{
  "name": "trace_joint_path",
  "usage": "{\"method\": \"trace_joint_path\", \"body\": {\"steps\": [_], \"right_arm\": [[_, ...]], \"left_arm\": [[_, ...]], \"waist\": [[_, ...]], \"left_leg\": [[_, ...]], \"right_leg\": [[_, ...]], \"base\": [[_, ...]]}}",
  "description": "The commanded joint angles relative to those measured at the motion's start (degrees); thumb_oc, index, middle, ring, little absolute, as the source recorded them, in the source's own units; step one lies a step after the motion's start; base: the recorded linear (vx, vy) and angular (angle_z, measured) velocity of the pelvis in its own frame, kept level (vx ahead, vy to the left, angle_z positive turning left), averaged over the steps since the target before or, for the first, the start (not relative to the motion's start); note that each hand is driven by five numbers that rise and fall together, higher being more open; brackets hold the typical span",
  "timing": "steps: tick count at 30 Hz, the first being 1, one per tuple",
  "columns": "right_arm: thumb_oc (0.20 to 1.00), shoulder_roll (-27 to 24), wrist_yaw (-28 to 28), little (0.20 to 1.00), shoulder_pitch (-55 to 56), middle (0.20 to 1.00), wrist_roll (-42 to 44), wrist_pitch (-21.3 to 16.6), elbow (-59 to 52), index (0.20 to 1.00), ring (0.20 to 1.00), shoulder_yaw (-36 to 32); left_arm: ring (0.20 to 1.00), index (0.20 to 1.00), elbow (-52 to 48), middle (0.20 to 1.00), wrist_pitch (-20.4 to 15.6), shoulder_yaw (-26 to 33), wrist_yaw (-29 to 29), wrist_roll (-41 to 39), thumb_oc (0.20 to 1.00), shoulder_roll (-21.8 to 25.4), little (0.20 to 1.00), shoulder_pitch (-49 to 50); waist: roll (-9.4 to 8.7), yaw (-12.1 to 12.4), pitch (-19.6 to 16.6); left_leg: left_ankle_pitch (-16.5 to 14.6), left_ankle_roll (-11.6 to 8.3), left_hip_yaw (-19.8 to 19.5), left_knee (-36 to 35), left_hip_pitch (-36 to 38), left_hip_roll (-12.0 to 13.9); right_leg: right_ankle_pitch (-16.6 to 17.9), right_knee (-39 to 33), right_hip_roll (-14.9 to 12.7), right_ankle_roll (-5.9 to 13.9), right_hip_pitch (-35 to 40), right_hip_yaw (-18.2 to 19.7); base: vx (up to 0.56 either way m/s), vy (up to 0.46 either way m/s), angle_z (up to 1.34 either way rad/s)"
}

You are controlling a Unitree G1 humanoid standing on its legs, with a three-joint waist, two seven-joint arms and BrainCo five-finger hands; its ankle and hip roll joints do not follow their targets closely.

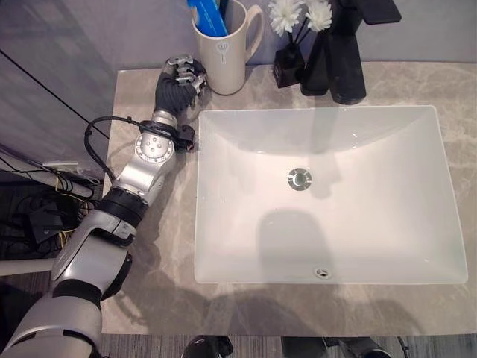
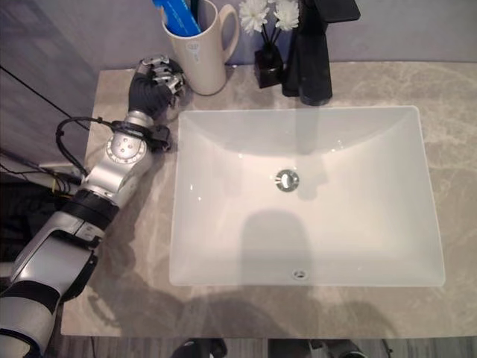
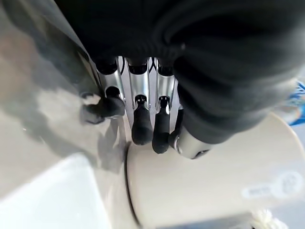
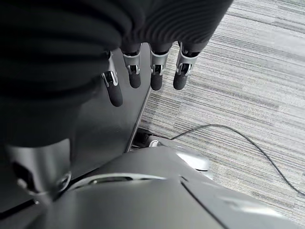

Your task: Put brush and paste in cup on sink, flatten towel.

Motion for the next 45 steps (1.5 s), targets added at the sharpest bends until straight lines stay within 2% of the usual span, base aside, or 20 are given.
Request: {"method": "trace_joint_path", "body": {"steps": [1,7,10,14,16,20,23,25,26,27,29,30,31,32,33,36,38,42,43,45], "right_arm": [[1.0,-1.95,-1.7,1.0,-4.06,1.0,1.42,-2.79,-2.25,1.0,1.0,0.06],[1.0,-1.23,-2.09,1.0,-3.97,1.0,0.98,-3.35,-1.7,1.0,1.0,0.68],[1.0,-1.31,-2.3,1.0,-3.91,1.0,0.91,-3.38,-1.3,1.0,1.0,0.46],[1.0,-1.54,-2.32,1.0,-3.84,1.0,0.68,-3.23,-0.25,1.0,1.0,-0.69],[1.0,-2.14,-1.89,1.0,-3.43,1.0,0.07,-3.08,0.13,1.0,1.0,-1.53],[1.0,-2.83,-1.62,1.0,-2.41,1.0,-0.57,-3.09,0.26,1.0,1.0,-2.69],[1.0,-3.39,-0.66,1.0,-1.32,1.0,-0.98,-3.14,-0.3,1.0,1.0,-3.41],[1.0,-3.85,-0.2,1.0,-0.26,1.0,-0.81,-3.16,-0.69,1.0,1.0,-5.68],[1.0,-3.85,-0.2,1.0,-0.24,1.0,-0.81,-3.16,-0.71,1.0,1.0,-5.59],[1.0,-3.91,0.31,1.0,0.97,1.0,-0.15,-3.35,-1.13,1.0,1.0,-7.6],[1.0,-3.87,0.82,1.0,2.74,1.0,0.02,-3.43,-1.27,1.0,1.0,-8.99],[1.0,-3.87,0.82,1.0,2.77,1.0,0.02,-3.41,-1.31,1.0,1.0,-8.95],[1.0,-3.57,1.18,1.0,4.45,1.0,0.15,-3.22,-0.35,1.0,1.0,-10.77],[1.0,-3.56,1.19,1.0,5.07,1.0,0.13,-3.14,-0.36,1.0,1.0,-11.28],[1.0,-3.66,1.42,1.0,5.42,1.0,0.08,-2.94,0.2,1.0,1.0,-11.67],[1.0,-3.91,1.04,1.0,8.26,1.0,0.59,-2.79,0.63,1.0,1.0,-15.42],[1.0,-3.53,0.9,1.0,8.38,1.0,0.13,-2.25,1.76,1.0,1.0,-16.11],[1.0,-2.9,0.86,1.0,9.56,1.0,-0.43,-2.12,1.98,1.0,1.0,-16.66],[1.0,-2.53,0.66,1.0,10.12,1.0,-0.8,-1.88,2.03,1.0,1.0,-17.03],[1.0,-2.33,0.47,1.0,10.26,1.0,-1.2,-1.72,1.78,1.0,1.0,-16.99]], "left_arm": [[0.2,0.2,3.92,0.2,-0.83,0.75,0.26,1.05,0.2,1.66,0.2,-7.82],[0.2,0.2,2.79,0.2,0.8,2.97,7.33,11.03,0.2,-0.61,0.2,-6.39],[0.2,0.2,-0.2,0.2,1.22,4.66,8.56,13.58,0.2,-1.11,0.2,-3.96],[0.2,0.2,-8.73,0.2,1.51,9.25,10.46,18.78,0.2,-0.54,0.2,3.29],[0.2,0.2,-15.06,0.2,1.19,13.03,10.99,21.91,0.2,0.7,0.2,10.14],[0.2,0.2,-23.62,0.2,0.21,17.2,10.39,25.18,0.2,1.97,0.2,19.39],[0.2,0.2,-31.89,0.2,-2.87,22.91,9.0,24.75,0.2,1.72,0.2,29.75],[0.2,0.2,-37.88,0.2,-5.33,26.41,5.46,22.71,0.2,1.22,0.2,37.67],[0.2,0.2,-38.06,0.2,-5.26,26.55,5.39,22.69,0.2,1.24,0.2,37.86],[0.2,0.2,-41.36,0.2,-6.04,29.37,3.79,22.09,0.2,0.22,0.2,43.16],[0.2,0.2,-43.34,0.2,-6.31,31.73,2.89,22.03,0.2,-0.45,0.2,47.09],[0.2,0.2,-43.48,0.2,-6.24,31.81,2.87,22.04,0.2,-0.46,0.2,47.21],[0.2,0.2,-44.68,0.2,-6.33,33.36,3.42,22.89,0.2,-1.05,0.2,49.62],[0.2,0.2,-45.58,0.2,-6.55,33.92,3.41,22.7,0.2,-1.54,0.2,50.43],[0.2,0.2,-46.34,0.2,-6.63,34.44,3.07,22.64,0.2,-1.51,0.2,51.15],[0.2,0.2,-48.4,0.2,-6.89,34.02,0.93,22.05,0.2,-1.85,0.2,52.96],[0.2,0.2,-48.55,0.2,-6.87,33.3,0.73,22.17,0.2,-1.59,0.2,52.61],[0.2,0.2,-48.85,0.2,-6.89,33.6,1.09,22.48,0.2,-1.52,0.2,52.66],[0.2,0.2,-49.88,0.2,-7.17,34.15,1.14,22.3,0.2,-1.37,0.2,53.31],[0.2,0.2,-50.27,0.2,-7.45,34.66,1.38,22.16,0.2,-1.34,0.2,53.82]], "waist": [[1.45,-1.26,4.05],[0.84,-0.7,3.89],[0.62,-0.24,3.84],[0.27,1.33,3.45],[-0.17,2.58,3.34],[-0.79,3.92,2.69],[-2.29,5.96,2.3],[-3.52,6.27,2.02],[-3.62,6.12,1.83],[-3.75,6.41,1.01],[-4.04,6.28,-0.02],[-4.22,6.13,-0.11],[-4.37,5.9,-0.99],[-4.48,5.27,-1.11],[-4.35,5.31,-1.21],[-5.53,4.65,-2.26],[-6.06,4.61,-1.99],[-6.59,4.46,-1.53],[-6.94,4.51,-1.16],[-7.07,4.54,-0.8]], "left_leg": [[2.82,-3.9,-0.32,0.25,6.88,2.05],[2.76,-3.76,-0.56,0.25,8.18,2.76],[2.77,-3.67,-1.08,0.25,8.83,2.89],[2.65,-3.51,-2.48,0.25,9.95,3.04],[3.01,-3.72,-3.45,0.25,10.34,3.25],[3.44,-3.84,-5.56,0.25,10.09,3.01],[1.45,-2.29,-9.24,0.9,12.49,0.54],[-3.59,-1.49,-10.88,8.38,14.36,-1.21],[-3.38,-1.42,-10.94,8.39,14.06,-1.36],[-5.62,-1.3,-14.8,13.89,16.74,-3.37],[-7.39,-1.31,-17.26,17.44,19.0,-4.59],[-7.15,-1.25,-17.33,17.42,18.81,-4.83],[-9.14,-0.83,-19.69,18.52,21.1,-5.47],[-11.92,0.34,-19.45,16.84,21.72,-5.48],[-13.21,1.09,-19.99,15.38,22.56,-6.36],[-18.92,4.16,-18.58,12.13,23.57,-9.76],[-19.04,5.41,-18.28,11.72,23.31,-11.89],[-18.6,6.11,-17.26,11.31,23.05,-13.3],[-18.04,6.37,-16.04,11.43,22.43,-13.89],[-17.68,6.49,-15.0,11.65,22.22,-13.75]], "right_leg": [[-7.3,8.18,2.47,1.59,1.93,0.89],[-8.79,10.56,3.15,1.16,2.05,-0.12],[-9.55,11.14,3.12,0.9,2.66,-0.81],[-10.57,11.43,2.84,0.57,4.67,-2.6],[-10.81,11.15,2.66,0.24,6.09,-3.9],[-10.64,10.02,2.16,0.03,7.98,-5.72],[-9.93,9.2,1.86,-0.18,9.75,-5.17],[-8.67,9.27,0.34,-0.15,10.15,-4.85],[-8.4,9.1,0.2,-0.16,9.97,-4.88],[-7.66,9.27,0.46,-0.13,9.94,-4.05],[-6.89,9.53,0.41,0.19,10.03,-3.54],[-6.65,9.37,0.17,0.2,9.96,-3.55],[-5.75,10.04,-0.51,1.25,9.48,-2.51],[-5.14,10.72,-1.12,2.01,9.05,-1.61],[-4.39,11.32,-1.43,2.59,8.24,-0.58],[-0.6,10.45,-4.64,4.79,7.56,0.77],[2.38,9.48,-6.49,6.11,7.45,1.68],[5.2,7.25,-8.14,7.08,7.69,2.21],[7.32,4.97,-9.48,7.62,7.74,0.61],[8.07,4.51,-9.98,7.89,7.62,-0.41]], "base": [[0.0,0.0,0.0],[0.0,-0.036,-0.02],[-0.01,-0.044,0.0],[-0.02,-0.05,0.05],[-0.06,-0.036,0.22],[-0.07,-0.018,0.3],[-0.09,0.039,0.25],[-0.17,0.094,0.03],[-0.18,0.177,0.01],[-0.11,0.143,0.04],[-0.1,0.158,-0.19],[-0.14,0.238,-0.34],[-0.17,0.239,-0.14],[-0.24,0.343,-0.07],[-0.23,0.274,0.03],[-0.23,0.28,-0.05],[-0.2,0.232,0.02],[-0.17,0.142,-0.12],[-0.26,0.153,-0.27],[-0.29,0.103,-0.5]]}}
